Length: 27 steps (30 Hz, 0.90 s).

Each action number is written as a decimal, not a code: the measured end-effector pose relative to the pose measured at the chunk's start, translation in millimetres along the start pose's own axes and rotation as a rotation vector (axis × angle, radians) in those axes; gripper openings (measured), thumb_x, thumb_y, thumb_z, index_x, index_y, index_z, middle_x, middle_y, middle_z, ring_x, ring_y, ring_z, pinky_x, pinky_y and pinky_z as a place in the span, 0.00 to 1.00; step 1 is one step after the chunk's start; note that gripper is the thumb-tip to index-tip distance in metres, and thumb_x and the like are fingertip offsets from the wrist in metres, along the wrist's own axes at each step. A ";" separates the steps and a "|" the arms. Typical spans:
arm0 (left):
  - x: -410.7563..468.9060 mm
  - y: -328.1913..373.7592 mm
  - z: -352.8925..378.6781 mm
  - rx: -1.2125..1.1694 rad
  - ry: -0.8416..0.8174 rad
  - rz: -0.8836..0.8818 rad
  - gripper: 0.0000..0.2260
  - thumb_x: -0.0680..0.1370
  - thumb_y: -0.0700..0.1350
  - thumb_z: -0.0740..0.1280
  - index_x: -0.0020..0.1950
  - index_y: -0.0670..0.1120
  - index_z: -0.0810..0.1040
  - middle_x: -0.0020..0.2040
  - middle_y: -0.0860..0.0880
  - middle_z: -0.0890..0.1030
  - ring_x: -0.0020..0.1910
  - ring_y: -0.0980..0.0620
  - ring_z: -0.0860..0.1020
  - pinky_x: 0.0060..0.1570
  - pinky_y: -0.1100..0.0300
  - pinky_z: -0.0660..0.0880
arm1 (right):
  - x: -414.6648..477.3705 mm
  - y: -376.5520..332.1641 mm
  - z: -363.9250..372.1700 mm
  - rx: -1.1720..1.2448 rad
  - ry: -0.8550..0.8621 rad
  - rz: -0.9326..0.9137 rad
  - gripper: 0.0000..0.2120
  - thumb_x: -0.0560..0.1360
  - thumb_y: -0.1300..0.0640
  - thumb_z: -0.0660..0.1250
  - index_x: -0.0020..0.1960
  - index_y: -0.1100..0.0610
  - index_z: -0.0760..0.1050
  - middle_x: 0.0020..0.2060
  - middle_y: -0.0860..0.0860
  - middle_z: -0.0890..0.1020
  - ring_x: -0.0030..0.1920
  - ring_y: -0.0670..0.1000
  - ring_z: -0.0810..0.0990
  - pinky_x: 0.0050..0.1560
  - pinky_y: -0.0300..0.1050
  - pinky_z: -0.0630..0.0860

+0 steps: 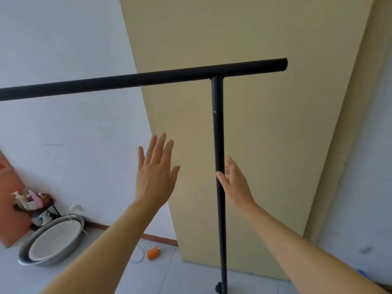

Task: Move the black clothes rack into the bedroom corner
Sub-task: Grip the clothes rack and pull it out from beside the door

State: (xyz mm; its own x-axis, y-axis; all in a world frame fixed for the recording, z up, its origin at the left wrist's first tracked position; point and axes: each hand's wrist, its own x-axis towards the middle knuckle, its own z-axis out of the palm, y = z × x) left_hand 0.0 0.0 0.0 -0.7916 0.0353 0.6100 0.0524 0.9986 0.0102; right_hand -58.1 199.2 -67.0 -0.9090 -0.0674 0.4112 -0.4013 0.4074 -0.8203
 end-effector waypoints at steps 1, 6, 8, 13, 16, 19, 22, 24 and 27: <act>3.7 0.9 -0.5 0.005 0.018 0.004 0.27 0.79 0.53 0.56 0.75 0.47 0.53 0.78 0.47 0.50 0.77 0.47 0.44 0.75 0.42 0.46 | 3.3 -0.3 1.1 0.011 -0.029 0.011 0.21 0.80 0.55 0.60 0.71 0.56 0.63 0.53 0.46 0.78 0.50 0.45 0.79 0.49 0.22 0.69; 24.3 -0.7 -15.1 0.025 0.092 0.016 0.26 0.79 0.52 0.58 0.75 0.47 0.56 0.78 0.46 0.53 0.77 0.46 0.46 0.74 0.41 0.47 | 16.0 -8.0 3.0 0.026 -0.062 0.042 0.10 0.79 0.52 0.61 0.56 0.56 0.71 0.35 0.51 0.78 0.34 0.54 0.77 0.31 0.37 0.72; 32.0 -1.9 -22.7 0.030 0.117 0.015 0.26 0.79 0.51 0.59 0.74 0.46 0.57 0.78 0.46 0.54 0.77 0.46 0.47 0.74 0.41 0.47 | 23.0 -17.9 -0.3 0.065 -0.036 0.005 0.09 0.80 0.52 0.59 0.55 0.56 0.70 0.43 0.58 0.82 0.41 0.60 0.80 0.40 0.49 0.77; 50.9 9.9 -43.4 -0.033 0.232 0.062 0.23 0.79 0.47 0.61 0.73 0.45 0.61 0.77 0.45 0.56 0.77 0.45 0.49 0.75 0.44 0.48 | 42.1 -42.8 -4.4 0.133 0.048 -0.120 0.03 0.80 0.51 0.56 0.52 0.49 0.67 0.42 0.49 0.81 0.41 0.51 0.80 0.36 0.37 0.74; 66.1 15.1 -59.1 -0.023 0.339 0.125 0.22 0.78 0.46 0.62 0.72 0.44 0.63 0.77 0.44 0.58 0.77 0.44 0.51 0.75 0.44 0.48 | 51.5 -48.3 -7.9 0.087 0.009 -0.084 0.06 0.81 0.50 0.55 0.48 0.51 0.66 0.37 0.48 0.80 0.39 0.52 0.81 0.35 0.41 0.74; 87.2 14.5 -74.4 0.006 0.408 0.141 0.24 0.78 0.45 0.62 0.72 0.45 0.61 0.76 0.45 0.59 0.77 0.44 0.52 0.74 0.42 0.49 | 58.9 -50.5 -14.7 0.017 -0.087 -0.020 0.09 0.80 0.49 0.55 0.49 0.55 0.67 0.36 0.50 0.81 0.40 0.55 0.83 0.37 0.44 0.76; 106.4 6.2 -83.3 0.021 0.374 0.076 0.26 0.78 0.46 0.61 0.74 0.46 0.56 0.76 0.46 0.59 0.77 0.44 0.53 0.74 0.41 0.48 | 63.9 -52.3 -20.6 -0.038 -0.166 -0.030 0.11 0.81 0.49 0.55 0.50 0.56 0.68 0.38 0.50 0.82 0.42 0.52 0.83 0.41 0.43 0.78; 113.8 0.3 -85.1 0.030 0.353 0.046 0.25 0.78 0.45 0.60 0.74 0.45 0.57 0.74 0.47 0.63 0.76 0.44 0.55 0.74 0.40 0.48 | 66.7 -51.7 -21.6 -0.054 -0.199 -0.037 0.11 0.81 0.49 0.55 0.50 0.56 0.68 0.39 0.51 0.83 0.42 0.51 0.83 0.43 0.44 0.78; 116.8 -7.3 -85.5 0.053 0.354 0.034 0.25 0.78 0.45 0.61 0.73 0.44 0.59 0.69 0.46 0.68 0.74 0.43 0.58 0.73 0.39 0.49 | 71.1 -54.1 -17.9 -0.039 -0.244 -0.033 0.10 0.81 0.49 0.56 0.51 0.56 0.68 0.40 0.52 0.83 0.43 0.52 0.83 0.47 0.48 0.79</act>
State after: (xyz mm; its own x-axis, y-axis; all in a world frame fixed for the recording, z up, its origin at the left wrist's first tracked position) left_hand -40.8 -6.6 139.0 -0.5299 0.0622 0.8458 0.0362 0.9981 -0.0508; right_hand -99.1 188.7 13.7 -0.8977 -0.2975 0.3251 -0.4307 0.4361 -0.7901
